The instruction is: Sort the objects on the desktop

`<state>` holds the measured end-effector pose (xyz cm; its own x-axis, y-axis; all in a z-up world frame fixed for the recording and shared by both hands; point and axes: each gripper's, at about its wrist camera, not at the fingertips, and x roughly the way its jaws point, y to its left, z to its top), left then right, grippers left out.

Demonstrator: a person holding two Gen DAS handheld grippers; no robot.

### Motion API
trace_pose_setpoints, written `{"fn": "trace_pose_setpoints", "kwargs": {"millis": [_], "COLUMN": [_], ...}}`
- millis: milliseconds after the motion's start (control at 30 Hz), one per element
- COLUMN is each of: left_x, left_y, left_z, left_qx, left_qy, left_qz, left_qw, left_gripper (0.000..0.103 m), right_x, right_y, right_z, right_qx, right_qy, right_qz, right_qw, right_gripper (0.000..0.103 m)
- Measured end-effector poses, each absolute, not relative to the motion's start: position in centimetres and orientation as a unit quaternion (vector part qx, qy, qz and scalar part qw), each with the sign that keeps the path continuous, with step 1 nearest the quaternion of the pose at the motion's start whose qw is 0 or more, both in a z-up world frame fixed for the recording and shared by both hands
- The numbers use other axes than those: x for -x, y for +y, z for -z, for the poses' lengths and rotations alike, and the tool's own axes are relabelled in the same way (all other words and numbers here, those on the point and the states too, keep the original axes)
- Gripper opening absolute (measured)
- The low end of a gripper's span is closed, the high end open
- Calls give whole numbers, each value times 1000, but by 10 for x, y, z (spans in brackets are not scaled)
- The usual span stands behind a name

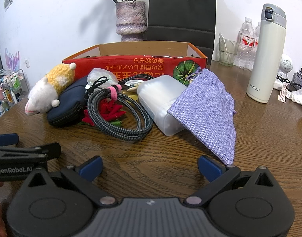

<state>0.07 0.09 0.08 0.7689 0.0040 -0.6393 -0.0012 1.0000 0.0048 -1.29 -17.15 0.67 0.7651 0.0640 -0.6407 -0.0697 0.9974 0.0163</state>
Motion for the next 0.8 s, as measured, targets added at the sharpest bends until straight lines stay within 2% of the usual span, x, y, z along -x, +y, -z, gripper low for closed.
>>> {"fn": "trace_pose_setpoints", "kwargs": {"millis": [367,500,600,733,800], "left_x": [5,3,-10,-37,-58], "left_y": [10,23,34,45,51], "left_z": [-5,-25,-40,-49,-47], "left_qx": [7,48,80,94,104], "left_qy": [324,309,293,287,296], "left_qz": [-5,16,18,-4,-5], "left_qw": [946,950,952,953,950], "left_gripper": [103,103,103,103,103], "right_x": [27,39,35,15,4], "right_y": [-181,-193,-195,-195,-204], "right_z": [-14,-41,-56,-56,-55], "right_qx": [-19,-40,-36,-18,-28], "right_qy": [333,281,239,244,246], "right_qz": [-60,-91,-92,-80,-70], "right_qw": [941,955,966,966,966], "right_gripper": [102,100,100,92,92]}}
